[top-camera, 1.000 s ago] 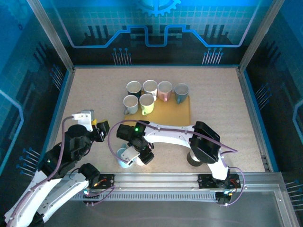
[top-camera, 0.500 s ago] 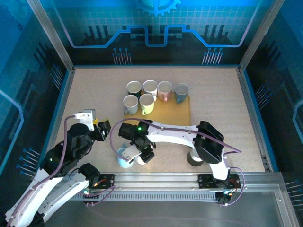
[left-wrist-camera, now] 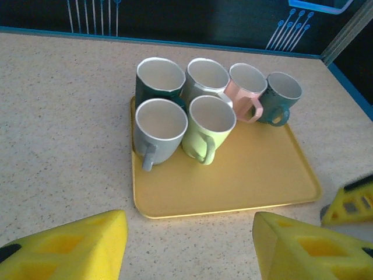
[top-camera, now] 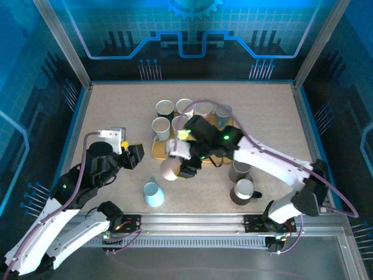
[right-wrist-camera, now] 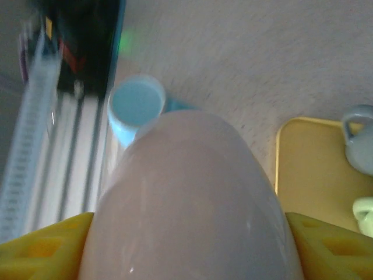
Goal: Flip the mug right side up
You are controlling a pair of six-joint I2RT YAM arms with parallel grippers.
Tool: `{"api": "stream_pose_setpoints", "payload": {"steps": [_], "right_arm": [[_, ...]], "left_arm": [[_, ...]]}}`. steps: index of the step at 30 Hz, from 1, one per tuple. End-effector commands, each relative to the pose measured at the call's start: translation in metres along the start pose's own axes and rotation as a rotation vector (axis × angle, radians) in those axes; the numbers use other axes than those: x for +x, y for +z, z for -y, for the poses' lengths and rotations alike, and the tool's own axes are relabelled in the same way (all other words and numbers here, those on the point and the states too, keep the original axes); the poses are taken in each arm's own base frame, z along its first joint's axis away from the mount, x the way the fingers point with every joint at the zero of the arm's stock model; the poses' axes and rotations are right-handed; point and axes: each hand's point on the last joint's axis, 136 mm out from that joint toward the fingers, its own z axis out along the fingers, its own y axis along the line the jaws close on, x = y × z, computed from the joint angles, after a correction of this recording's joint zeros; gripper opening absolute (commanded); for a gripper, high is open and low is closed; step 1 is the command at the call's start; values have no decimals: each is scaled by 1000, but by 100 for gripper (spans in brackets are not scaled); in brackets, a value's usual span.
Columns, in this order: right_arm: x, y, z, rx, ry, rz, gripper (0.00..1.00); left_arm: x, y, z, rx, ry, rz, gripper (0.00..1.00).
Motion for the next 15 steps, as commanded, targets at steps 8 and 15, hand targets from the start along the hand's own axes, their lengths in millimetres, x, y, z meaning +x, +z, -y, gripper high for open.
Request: {"api": "stream_pose_setpoints", "payload": {"steps": [8, 15], "right_arm": [[-66, -116, 68, -138, 723, 752, 12], [-73, -142, 67, -207, 823, 838, 11]], "left_arm": [[-13, -1, 42, 180, 11, -73, 61], [-2, 6, 78, 368, -22, -149, 67]]}}
